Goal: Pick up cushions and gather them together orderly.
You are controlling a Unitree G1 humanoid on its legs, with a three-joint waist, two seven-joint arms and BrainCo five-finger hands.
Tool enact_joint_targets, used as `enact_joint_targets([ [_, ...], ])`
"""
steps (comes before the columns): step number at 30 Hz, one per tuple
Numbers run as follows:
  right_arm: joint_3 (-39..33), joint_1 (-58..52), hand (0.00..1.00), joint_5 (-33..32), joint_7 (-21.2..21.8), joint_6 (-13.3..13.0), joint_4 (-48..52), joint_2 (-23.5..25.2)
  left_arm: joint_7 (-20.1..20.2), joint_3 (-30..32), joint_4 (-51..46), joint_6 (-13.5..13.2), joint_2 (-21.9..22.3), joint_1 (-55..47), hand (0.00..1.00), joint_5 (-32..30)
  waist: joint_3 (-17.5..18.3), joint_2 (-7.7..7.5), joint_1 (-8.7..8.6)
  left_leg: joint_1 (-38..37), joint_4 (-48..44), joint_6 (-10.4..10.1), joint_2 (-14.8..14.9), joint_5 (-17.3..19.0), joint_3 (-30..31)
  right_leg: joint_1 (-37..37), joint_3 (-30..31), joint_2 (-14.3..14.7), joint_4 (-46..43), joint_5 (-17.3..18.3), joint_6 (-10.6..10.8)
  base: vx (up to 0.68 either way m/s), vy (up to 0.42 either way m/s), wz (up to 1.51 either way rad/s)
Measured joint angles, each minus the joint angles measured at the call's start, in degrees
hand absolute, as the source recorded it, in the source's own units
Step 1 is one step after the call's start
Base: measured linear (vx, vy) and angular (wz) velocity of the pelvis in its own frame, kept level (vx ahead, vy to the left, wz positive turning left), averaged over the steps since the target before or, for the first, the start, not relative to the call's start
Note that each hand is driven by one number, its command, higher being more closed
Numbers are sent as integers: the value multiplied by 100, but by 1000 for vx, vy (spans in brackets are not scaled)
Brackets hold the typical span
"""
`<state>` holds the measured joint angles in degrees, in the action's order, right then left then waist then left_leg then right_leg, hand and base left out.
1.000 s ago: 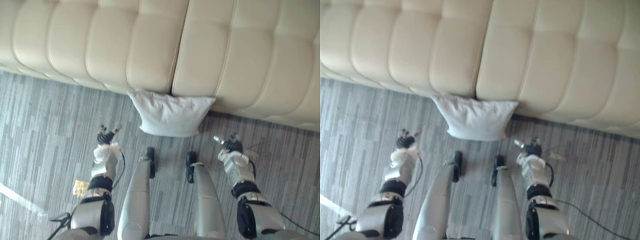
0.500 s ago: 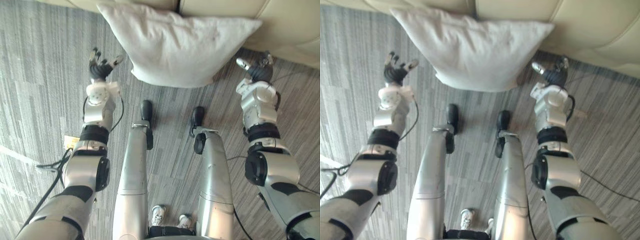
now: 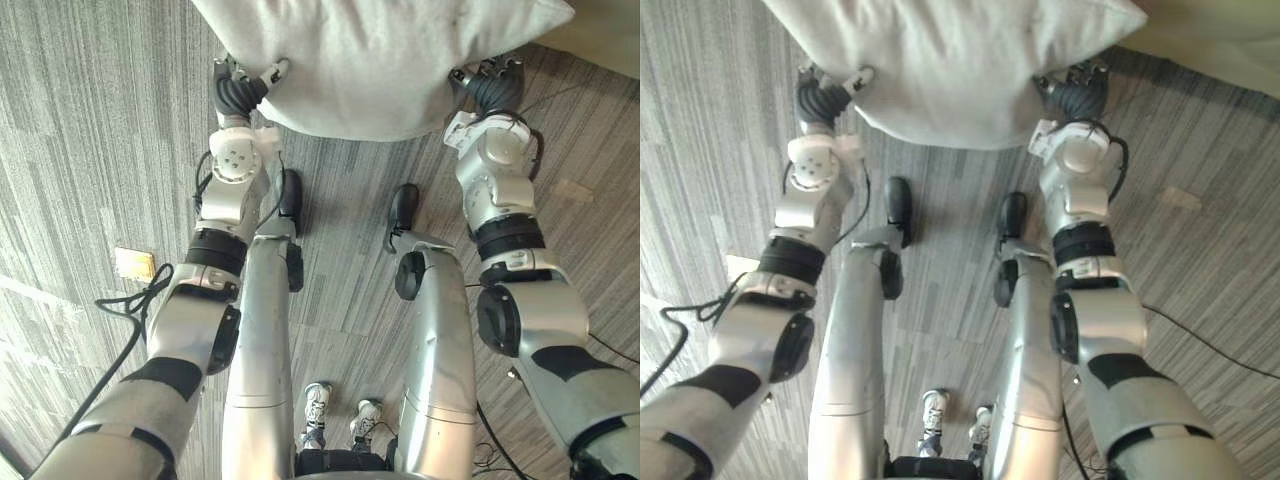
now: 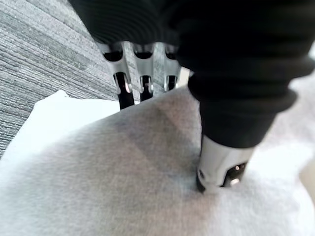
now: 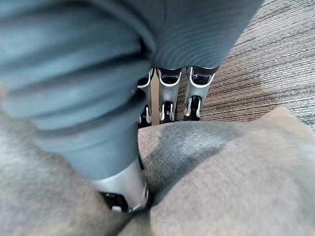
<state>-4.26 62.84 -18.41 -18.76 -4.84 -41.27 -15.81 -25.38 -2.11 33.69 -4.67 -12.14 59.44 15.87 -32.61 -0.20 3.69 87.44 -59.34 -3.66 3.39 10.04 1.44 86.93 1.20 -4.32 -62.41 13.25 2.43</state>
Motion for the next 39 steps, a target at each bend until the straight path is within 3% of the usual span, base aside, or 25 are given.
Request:
enact_joint_targets([
  [4,63,-590,100,-54,-4,-88,910,230,-215,-2,-414,-11,14,-171,100,-1,7,-10,-54,-248,-65,-1,12,2,7,-227,5,16,-83,18,22,-4,5,-2],
  [7,116,-1300,100,-198,-54,-187,1664,503,-266,-2,-914,-23,179,-716,100,-2,35,-29,-88,-952,159,-18,61,3,29,-932,-35,59,168,55,59,-31,-14,-8],
  [11,123,-2391,100,-181,-155,-440,3005,912,-318,-8,-1739,-340,599,-1554,100,-13,54,-52,-105,-2223,970,-110,96,-29,39,-2148,-88,112,890,67,30,-25,-41,-7],
  [14,208,-3336,100,-103,-166,-556,3867,1200,-318,-164,-2232,-370,823,-2237,100,-60,124,-85,-107,-3366,1768,-128,69,-150,20,-3210,-146,80,1535,56,26,75,-72,-1],
  [15,239,-3534,100,-46,-166,-584,3926,1253,-318,-218,-2285,-378,869,-2419,100,-69,263,-94,-103,-3468,1858,-135,62,-163,10,-3299,-154,63,1609,34,12,135,-57,3],
  [16,335,-4248,100,65,-162,-676,4128,1382,-308,-407,-2497,-406,1013,-3106,100,-156,1059,-135,-96,-3529,2095,-169,58,-207,-15,-3350,-220,31,1848,-37,-43,209,-30,0],
  [18,456,-4782,100,159,-158,-692,4468,1382,-263,-509,-2789,-438,1135,-3618,100,-296,1194,-150,-83,-4206,2431,-226,83,-272,-32,-4026,-266,35,2197,-119,-77,288,-15,-5],
  [19,571,-5225,100,277,-100,-699,4717,1383,-176,-558,-2975,-456,1214,-4067,100,-298,1431,-169,-74,-4718,2729,-226,102,-270,-82,-4522,-285,39,2500,-164,-130,256,-15,-9],
  [22,728,-5972,100,427,115,-695,5078,1347,37,-634,-3332,-458,1256,-4828,100,-283,1628,-169,-47,-5643,3234,-224,109,-269,-164,-5439,-295,49,2980,-170,-122,279,-5,-9],
  [30,979,-7310,100,739,598,-681,5434,1324,575,-757,-4031,-468,1167,-6342,100,-225,2232,-156,4,-7069,3925,-123,142,-142,-392,-6870,-215,113,3910,-227,-30,131,25,-11],
  [33,1073,-7552,100,925,701,-659,5439,1309,667,-787,-4162,-467,1087,-6741,100,-217,2501,-145,16,-7174,3902,-58,203,-52,-518,-7033,-82,162,4162,-348,1,40,62,-29],
  [37,1130,-7743,100,956,740,-595,5596,1288,747,-802,-4251,-464,1087,-7033,100,2,2562,-123,85,-7359,3695,3,207,170,-681,-7266,98,177,4288,-417,77,10,92,-28],
  [39,1131,-7947,100,959,785,-599,5828,1289,840,-830,-4335,-461,1082,-7195,100,14,2584,-103,116,-7350,3402,87,202,483,-684,-7302,137,126,4049,-287,257,-2,113,-9],
])
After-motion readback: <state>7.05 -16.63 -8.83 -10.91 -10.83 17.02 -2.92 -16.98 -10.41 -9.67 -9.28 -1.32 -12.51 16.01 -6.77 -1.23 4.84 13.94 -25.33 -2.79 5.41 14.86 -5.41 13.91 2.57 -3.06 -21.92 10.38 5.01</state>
